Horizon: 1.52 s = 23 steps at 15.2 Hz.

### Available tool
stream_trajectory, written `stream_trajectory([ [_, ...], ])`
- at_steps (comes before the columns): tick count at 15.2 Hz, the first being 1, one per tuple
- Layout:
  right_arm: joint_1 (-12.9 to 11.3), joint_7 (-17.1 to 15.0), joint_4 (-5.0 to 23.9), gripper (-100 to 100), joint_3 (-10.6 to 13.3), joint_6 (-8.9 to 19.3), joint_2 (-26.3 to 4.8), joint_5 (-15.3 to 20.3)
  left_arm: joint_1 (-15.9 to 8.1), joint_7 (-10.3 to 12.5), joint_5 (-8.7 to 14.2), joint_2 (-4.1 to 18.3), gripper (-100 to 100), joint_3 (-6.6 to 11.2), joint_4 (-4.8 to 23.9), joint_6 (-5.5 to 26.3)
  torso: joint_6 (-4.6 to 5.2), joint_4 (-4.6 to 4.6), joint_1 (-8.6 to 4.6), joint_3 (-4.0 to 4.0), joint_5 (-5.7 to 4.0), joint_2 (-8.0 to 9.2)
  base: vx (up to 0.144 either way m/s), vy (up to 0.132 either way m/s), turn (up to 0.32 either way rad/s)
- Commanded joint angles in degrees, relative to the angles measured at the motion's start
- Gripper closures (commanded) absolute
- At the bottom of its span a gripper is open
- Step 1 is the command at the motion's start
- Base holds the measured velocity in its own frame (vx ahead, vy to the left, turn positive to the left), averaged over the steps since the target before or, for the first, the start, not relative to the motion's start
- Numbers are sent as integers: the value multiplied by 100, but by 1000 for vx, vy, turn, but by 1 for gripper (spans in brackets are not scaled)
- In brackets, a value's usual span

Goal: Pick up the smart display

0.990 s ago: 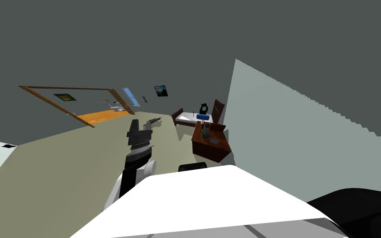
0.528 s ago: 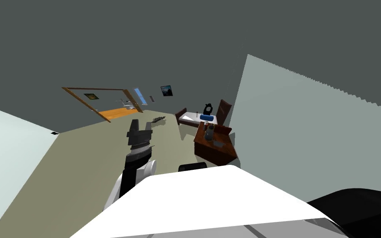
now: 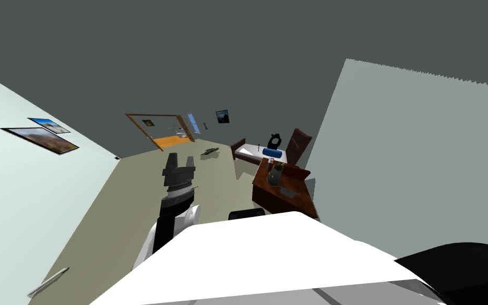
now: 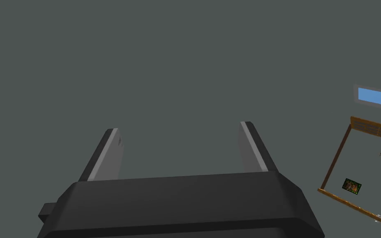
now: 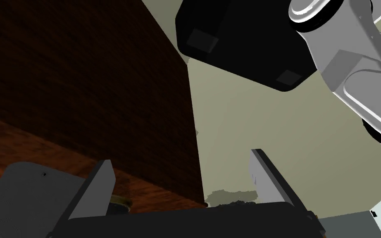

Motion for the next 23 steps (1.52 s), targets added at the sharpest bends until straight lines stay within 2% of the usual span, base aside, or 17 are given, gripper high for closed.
stream_trajectory([
  [1, -116, 37, 286, -100, 95, 5, -259, 93, 0, 0, 0, 0, 0, 0, 0, 0, 0, 0, 0, 0, 0, 0, 83, -18, 236],
  [3, -116, 37, 337, -100, 95, 5, -259, 93, 0, 0, 0, 0, 0, 0, 0, 0, 0, 0, 4, 0, 0, 0, 63, -20, 133],
  [4, -220, 61, 511, -100, 167, 2, -409, 158, 0, 0, 0, 0, 0, 0, 0, 0, 4, 1, 7, 3, 0, 7, 65, -7, 195],
  [5, -220, 61, 573, -100, 167, 2, -409, 158, 0, 0, 0, 0, 0, 0, 0, 0, -2, 2, 9, 3, 2, 5, 64, -15, 196],
  [7, -430, 97, 986, -100, 304, -9, -659, 269, 0, 0, 0, 0, 0, 0, 0, 0, -1, 1, 8, 3, 2, 4, 84, -25, 294],
  [8, -430, 97, 993, -100, 304, -9, -659, 269, -1, 0, 0, 0, 0, -1, 0, 0, -7, 0, 4, -2, 2, -5, 104, -34, 290],
  [9, -531, 111, 1175, -100, 368, -18, -757, 317, 0, 0, 0, 0, 0, 0, 0, 0, -3, -1, 3, -5, 2, -9, 110, -25, 178],
  [10, -531, 111, 1175, -100, 368, -18, -757, 317, 0, 0, 0, 0, 0, 0, 0, 0, -1, -2, 6, -7, 1, -13, 102, -21, 123],
  [13, -805, 139, 1580, -100, 549, -64, -922, 427, 0, 0, 0, 0, 0, -1, 0, 0, -6, -2, 22, -9, 4, -17, 108, 19, 291],
  [15, -944, 150, 1723, -100, 653, -108, -930, 474, 0, 0, 0, -1, 0, -1, 0, 0, -3, -2, 39, -6, 7, -11, 68, 66, 211],
  [18, -1044, 156, 1792, -100, 740, -155, -893, 506, 1, 0, 0, -1, 0, -1, 0, 0, 3, -2, 60, -7, 11, -12, 108, 82, 102],
  [19, -1010, 149, 1763, -100, 709, -132, -908, 494, 1, 0, 0, -1, 0, -1, 0, 0, 3, -2, 65, -7, 11, -13, 51, 54, -10],
  [20, -991, 300, 1831, -100, 786, -108, -849, 212, 1, 0, 0, -1, 0, 0, 0, 0, 6, -1, 58, -1, 12, -1, 0, 13, 146],
  [21, -991, 300, 1831, -100, 786, -108, -849, 212, -1, 0, 0, -1, 0, -1, 0, 0, 2, 3, 46, 8, 9, 15, -31, -14, 168],
  [22, -964, 447, 1892, -100, 857, -75, -795, 16, -1, 0, 0, -1, 0, -1, 0, 0, 3, 6, 34, 16, 7, 30, -58, -31, 193],
  [23, -964, 447, 1892, -100, 857, -75, -795, -71, -1, 0, 0, 0, 0, 0, 0, 0, 2, 9, 24, 24, 4, 43, -61, -33, 165],
])
